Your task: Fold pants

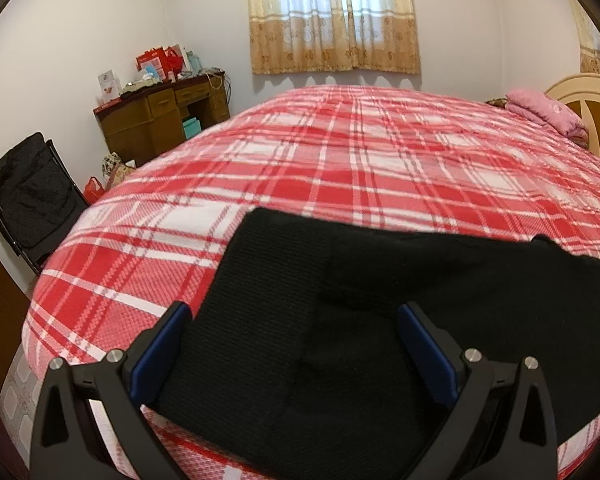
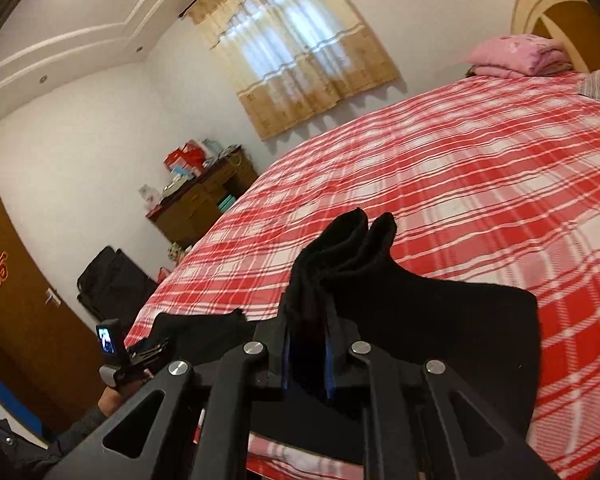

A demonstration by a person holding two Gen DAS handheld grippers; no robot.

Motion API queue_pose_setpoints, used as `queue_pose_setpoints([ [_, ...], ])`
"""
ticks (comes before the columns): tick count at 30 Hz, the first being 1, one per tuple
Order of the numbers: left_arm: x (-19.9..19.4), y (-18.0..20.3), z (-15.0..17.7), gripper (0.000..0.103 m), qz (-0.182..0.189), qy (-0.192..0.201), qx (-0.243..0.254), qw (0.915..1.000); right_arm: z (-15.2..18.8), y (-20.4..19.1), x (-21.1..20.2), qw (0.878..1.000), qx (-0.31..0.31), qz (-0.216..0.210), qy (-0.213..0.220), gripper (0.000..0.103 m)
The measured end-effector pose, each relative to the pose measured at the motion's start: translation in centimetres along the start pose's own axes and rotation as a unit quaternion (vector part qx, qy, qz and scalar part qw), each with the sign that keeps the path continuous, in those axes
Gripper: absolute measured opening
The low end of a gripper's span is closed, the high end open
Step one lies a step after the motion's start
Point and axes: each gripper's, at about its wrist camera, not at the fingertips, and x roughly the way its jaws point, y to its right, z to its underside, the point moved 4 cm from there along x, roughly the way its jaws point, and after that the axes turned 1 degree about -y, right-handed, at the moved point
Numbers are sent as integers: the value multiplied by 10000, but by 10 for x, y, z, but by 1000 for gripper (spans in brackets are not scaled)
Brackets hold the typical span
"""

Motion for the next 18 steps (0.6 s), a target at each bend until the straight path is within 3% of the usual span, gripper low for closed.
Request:
queue_pose_setpoints([
  [8, -17, 6, -13, 103, 202, 269, -130, 9993, 17, -30, 46, 9984, -335, -195, -423, 12],
  [18, -34, 35, -20, 103, 596, 369, 129, 9975, 53, -58, 108, 9907, -832, -188, -1056, 12],
])
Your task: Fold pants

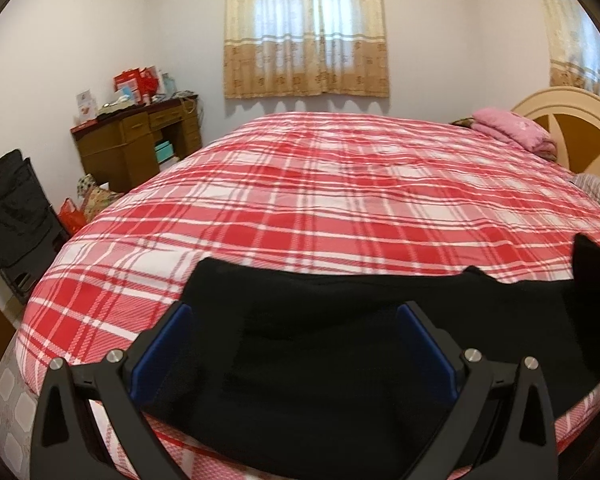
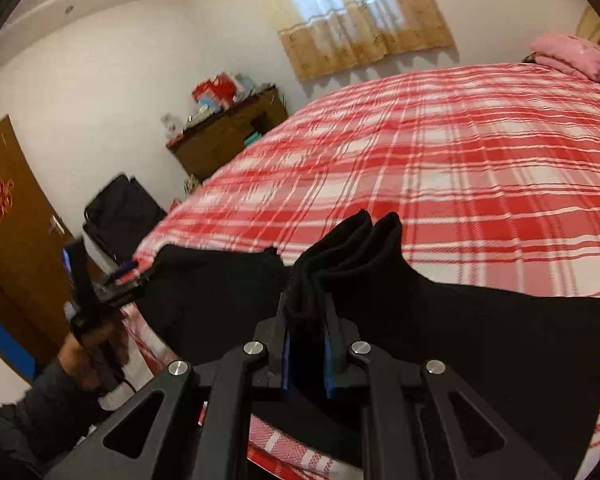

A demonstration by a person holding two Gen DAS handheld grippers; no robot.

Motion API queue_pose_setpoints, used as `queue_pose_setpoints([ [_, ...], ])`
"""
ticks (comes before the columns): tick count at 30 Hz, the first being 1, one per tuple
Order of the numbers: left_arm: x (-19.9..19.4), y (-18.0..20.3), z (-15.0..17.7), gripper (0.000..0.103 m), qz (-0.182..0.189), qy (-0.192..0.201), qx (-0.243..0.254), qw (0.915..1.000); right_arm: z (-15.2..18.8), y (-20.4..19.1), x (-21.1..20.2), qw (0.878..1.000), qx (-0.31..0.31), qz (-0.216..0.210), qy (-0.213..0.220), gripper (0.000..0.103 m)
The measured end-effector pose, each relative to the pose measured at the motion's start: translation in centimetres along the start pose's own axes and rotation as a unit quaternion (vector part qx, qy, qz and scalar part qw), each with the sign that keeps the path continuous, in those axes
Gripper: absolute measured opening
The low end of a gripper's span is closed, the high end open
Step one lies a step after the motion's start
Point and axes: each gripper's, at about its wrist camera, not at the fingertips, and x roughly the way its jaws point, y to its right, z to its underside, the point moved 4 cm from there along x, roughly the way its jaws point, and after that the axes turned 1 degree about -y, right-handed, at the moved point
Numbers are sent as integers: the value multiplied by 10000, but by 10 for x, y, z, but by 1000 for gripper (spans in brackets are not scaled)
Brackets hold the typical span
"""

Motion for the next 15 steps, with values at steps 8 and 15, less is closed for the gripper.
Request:
queue_pose_setpoints([
  [8, -8, 28, 2, 103, 425, -28, 202, 9989, 18, -7, 30, 9988, -291, 138, -372, 12],
  [15, -10, 69, 8, 103, 974, -181, 528, 9937, 39, -12, 54, 9927, -716, 336, -907, 16],
])
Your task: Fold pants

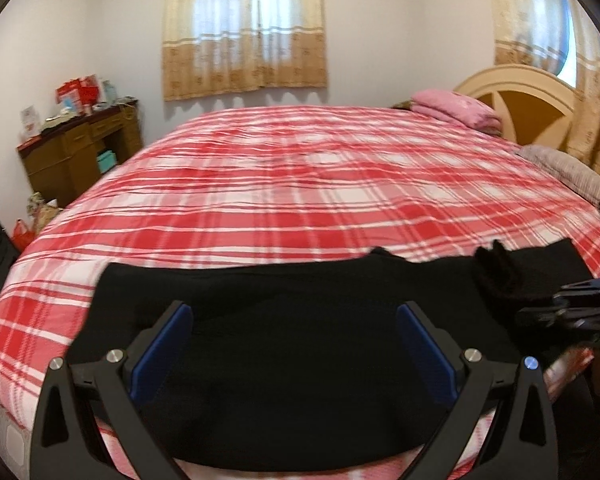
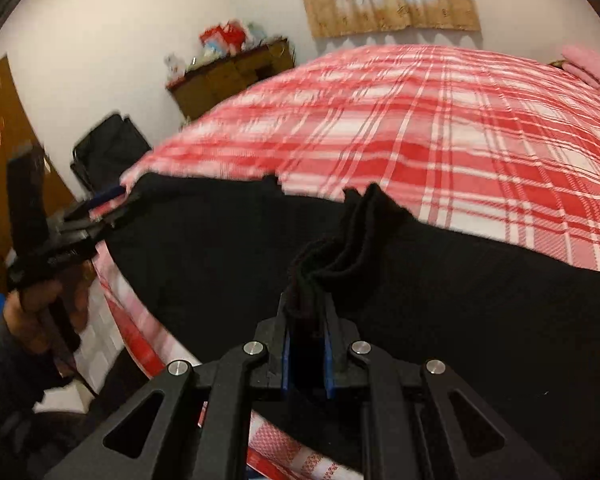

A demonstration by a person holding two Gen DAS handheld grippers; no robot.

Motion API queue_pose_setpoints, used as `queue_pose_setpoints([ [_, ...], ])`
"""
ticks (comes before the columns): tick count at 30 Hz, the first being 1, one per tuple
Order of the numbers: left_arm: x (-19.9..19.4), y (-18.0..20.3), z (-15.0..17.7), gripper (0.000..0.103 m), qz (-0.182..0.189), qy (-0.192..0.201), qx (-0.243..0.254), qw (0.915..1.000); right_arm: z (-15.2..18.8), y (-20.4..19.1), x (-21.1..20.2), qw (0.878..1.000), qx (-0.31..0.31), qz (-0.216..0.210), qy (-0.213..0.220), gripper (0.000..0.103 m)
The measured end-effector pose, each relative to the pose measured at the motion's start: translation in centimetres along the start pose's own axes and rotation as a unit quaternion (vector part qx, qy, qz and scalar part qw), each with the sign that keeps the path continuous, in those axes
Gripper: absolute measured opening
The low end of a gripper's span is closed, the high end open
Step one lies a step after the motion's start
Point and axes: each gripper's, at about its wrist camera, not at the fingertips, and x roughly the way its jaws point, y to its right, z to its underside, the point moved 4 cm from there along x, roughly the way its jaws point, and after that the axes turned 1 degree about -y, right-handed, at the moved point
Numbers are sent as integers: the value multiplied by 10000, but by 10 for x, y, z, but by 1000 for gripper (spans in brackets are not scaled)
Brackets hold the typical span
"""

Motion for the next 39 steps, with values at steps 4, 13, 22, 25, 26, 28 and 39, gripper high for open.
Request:
queue_pose_setpoints([
  [4, 5, 23, -1, 103, 409, -169, -23, 9990, 5, -10, -4, 9994, -319, 85, -124, 27],
  [13, 19, 87, -3, 103, 1304, -469, 120, 9903, 18, 47, -94, 9974, 195, 418, 549, 43],
  [22, 50, 149, -10, 80, 1929, -1047, 160, 9755, 36, 147, -147, 9640, 1982, 943, 1503, 46],
  [25, 59, 159, -5, 59, 2048, -1232, 104, 9710, 38, 149, -147, 9628, 2015, 941, 1535, 46],
  [26, 61, 161, -3, 50, 2061, -1297, 75, 9699, 39, 150, -146, 9623, 2033, 942, 1540, 46],
  [28, 61, 162, 0, 14, 2030, -1329, 89, 9701, 41, 154, -144, 9615, 2076, 970, 1516, 46],
  [39, 49, 137, -8, 13, 2145, -1193, -182, 9693, 51, 167, -145, 9550, 2283, 1171, 1488, 47],
])
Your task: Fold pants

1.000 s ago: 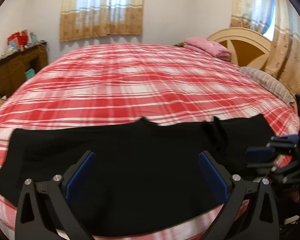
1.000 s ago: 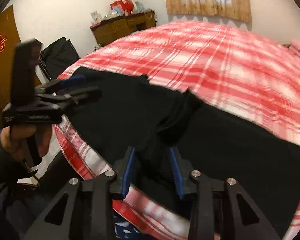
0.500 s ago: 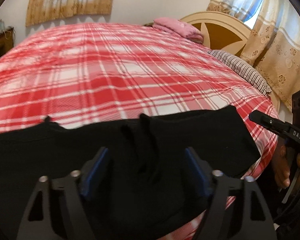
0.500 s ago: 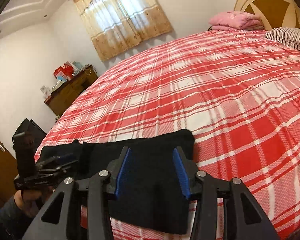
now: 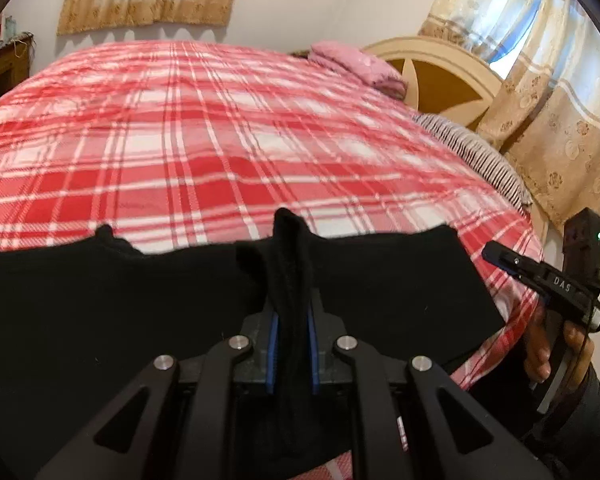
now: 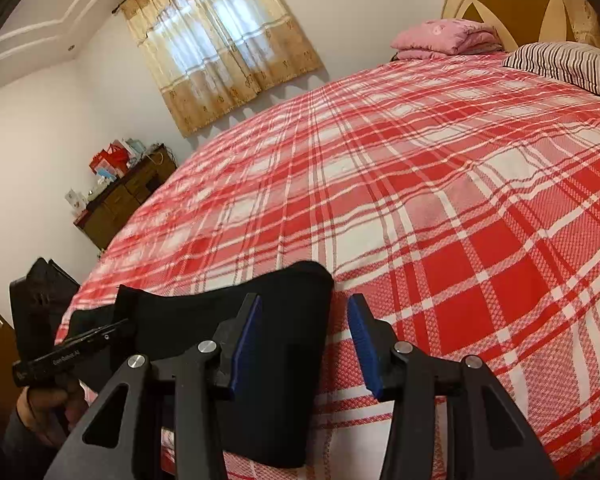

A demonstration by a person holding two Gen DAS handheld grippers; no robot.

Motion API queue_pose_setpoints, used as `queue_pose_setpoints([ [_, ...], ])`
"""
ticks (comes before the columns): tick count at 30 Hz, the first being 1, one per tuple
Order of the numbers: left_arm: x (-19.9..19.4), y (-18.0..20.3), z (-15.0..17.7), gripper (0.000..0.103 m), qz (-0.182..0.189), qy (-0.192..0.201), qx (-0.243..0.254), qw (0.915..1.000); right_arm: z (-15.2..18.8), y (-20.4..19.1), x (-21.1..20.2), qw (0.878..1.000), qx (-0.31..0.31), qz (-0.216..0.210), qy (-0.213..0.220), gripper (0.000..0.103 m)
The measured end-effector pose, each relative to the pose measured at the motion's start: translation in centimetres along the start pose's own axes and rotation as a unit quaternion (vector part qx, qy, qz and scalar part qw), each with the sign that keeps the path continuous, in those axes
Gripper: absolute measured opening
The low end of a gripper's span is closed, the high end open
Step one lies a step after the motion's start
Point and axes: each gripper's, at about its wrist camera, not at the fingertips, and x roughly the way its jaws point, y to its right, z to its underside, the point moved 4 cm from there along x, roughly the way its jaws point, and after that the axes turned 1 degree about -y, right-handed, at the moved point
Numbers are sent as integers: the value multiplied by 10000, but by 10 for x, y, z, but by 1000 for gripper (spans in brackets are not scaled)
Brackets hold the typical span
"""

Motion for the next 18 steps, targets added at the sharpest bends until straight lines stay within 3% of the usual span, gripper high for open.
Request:
queue_pose_setpoints([
  [6, 9, -9, 8, 17, -156, -34, -110, 9998, 15, -16, -3, 9963, -689, 226, -469, 47],
  [10, 10, -12, 10, 21, -143, -13, -128, 9998, 42, -13, 5, 9738, -1664, 932, -1237, 46],
  [13, 11, -14, 12, 22, -93, 25, -215, 9997, 40, -4, -3, 9752, -1521, 922, -1316, 47],
  [15, 9, -13, 12, 23, -72, 54, -237, 9997, 32, -5, -16, 9781, -1492, 942, -1101, 47],
  [18, 5, -11, 14, 23, -120, 75, -202, 9997, 37, -15, -29, 9818, -1514, 539, -1013, 47],
])
